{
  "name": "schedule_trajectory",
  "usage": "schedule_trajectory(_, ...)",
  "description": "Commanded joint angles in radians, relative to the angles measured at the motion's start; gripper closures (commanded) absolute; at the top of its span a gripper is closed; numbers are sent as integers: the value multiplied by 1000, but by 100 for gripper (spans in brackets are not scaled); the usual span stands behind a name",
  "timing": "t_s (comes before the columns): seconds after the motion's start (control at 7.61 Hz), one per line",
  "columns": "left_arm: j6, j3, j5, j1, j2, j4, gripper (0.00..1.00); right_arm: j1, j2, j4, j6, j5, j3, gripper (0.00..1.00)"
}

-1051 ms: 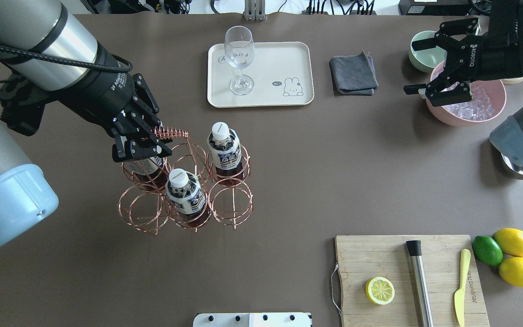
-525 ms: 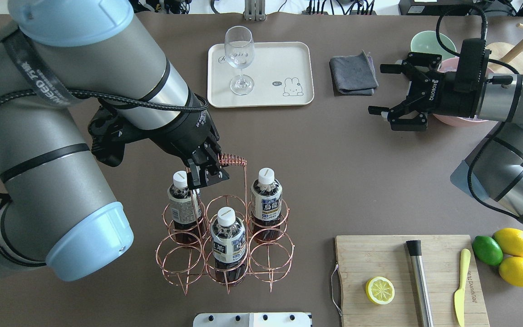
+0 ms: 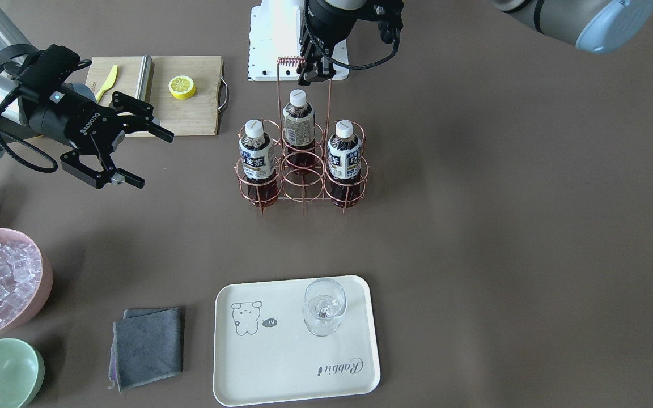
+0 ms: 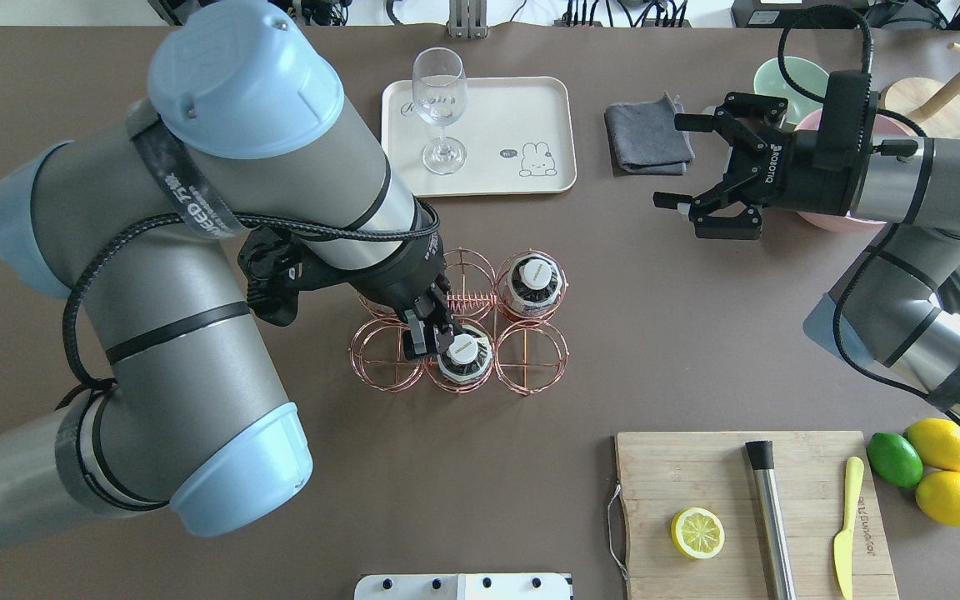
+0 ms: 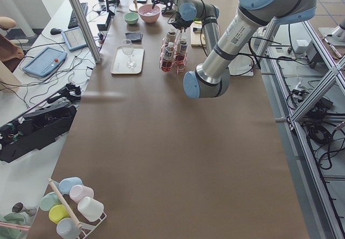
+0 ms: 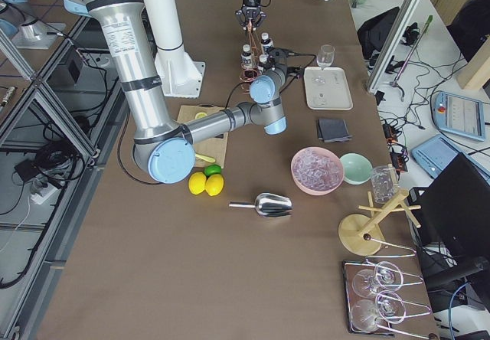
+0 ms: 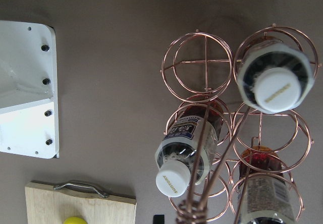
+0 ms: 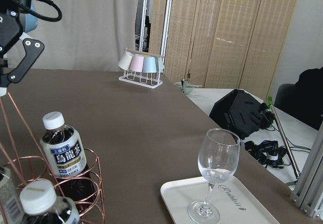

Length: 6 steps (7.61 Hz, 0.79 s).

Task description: Take tea from basket to plate

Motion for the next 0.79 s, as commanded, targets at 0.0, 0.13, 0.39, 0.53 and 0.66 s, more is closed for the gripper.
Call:
schedule_trajectory(0.0,-8,16,16,10,-6,-11,100,-8,4,0,0,1,-4,2)
schedule_trajectory(0.13,-8,17,25,10,-9,-11,100,-9,4,0,0,-1,-4,2)
schedule_trajectory(0.39,-8,33,28,-4,-42,-7,100,-13,8,0,0,-1,-4,2)
schedule_trajectory(0.53,-9,37,25,-13,-49,-4,100,-26,17,-1,0,-2,-4,2)
schedule_trajectory(0.66,-9,36,21,-26,-49,-2,100,-31,38,-3,2,-4,-14,2)
